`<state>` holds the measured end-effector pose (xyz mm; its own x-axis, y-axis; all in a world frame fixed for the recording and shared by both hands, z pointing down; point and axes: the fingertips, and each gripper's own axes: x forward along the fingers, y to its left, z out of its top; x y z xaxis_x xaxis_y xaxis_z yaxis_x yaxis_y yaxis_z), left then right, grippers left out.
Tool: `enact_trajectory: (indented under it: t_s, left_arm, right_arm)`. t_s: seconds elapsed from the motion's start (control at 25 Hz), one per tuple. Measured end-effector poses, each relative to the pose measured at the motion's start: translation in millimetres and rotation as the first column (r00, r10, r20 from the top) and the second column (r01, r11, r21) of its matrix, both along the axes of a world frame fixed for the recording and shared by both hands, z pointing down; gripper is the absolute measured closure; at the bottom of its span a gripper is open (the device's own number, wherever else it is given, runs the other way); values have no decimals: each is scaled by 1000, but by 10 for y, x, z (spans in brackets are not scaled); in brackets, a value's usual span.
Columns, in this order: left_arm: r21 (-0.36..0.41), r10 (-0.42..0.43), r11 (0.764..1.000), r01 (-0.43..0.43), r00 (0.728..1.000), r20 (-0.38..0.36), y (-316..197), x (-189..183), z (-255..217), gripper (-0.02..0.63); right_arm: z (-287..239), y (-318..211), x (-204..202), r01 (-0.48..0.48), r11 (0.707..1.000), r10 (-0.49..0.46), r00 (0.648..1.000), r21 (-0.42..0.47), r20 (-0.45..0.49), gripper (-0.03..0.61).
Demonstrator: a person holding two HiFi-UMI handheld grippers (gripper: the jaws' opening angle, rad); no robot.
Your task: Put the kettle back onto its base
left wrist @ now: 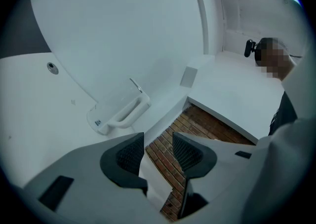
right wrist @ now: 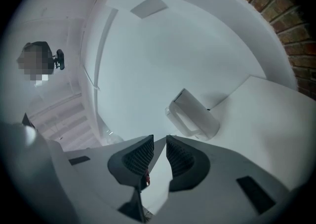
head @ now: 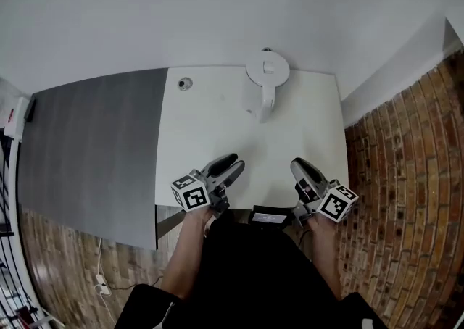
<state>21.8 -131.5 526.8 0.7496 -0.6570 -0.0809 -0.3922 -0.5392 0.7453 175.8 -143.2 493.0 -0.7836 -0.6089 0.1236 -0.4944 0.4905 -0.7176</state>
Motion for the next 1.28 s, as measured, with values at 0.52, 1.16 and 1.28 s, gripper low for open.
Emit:
enact_trajectory:
  t_s: [0.52, 1.16, 1.28]
  left_arm:
    - [-78, -119, 990, 121, 993, 22, 716, 174, -88, 419]
    - [-44, -138, 990, 137, 990, -38, 1101, 705, -194, 419]
    - [-29, -128, 991, 127, 991, -35, 1097, 762, -262, 419]
  right_arm:
    - [264, 448, 600, -40, 999, 44, 987, -30, 154, 520]
    - [39, 905, 854, 53, 996, -65, 982, 73, 178, 554]
    - [-22, 936, 860, 63, 993, -80, 980, 95, 184, 555]
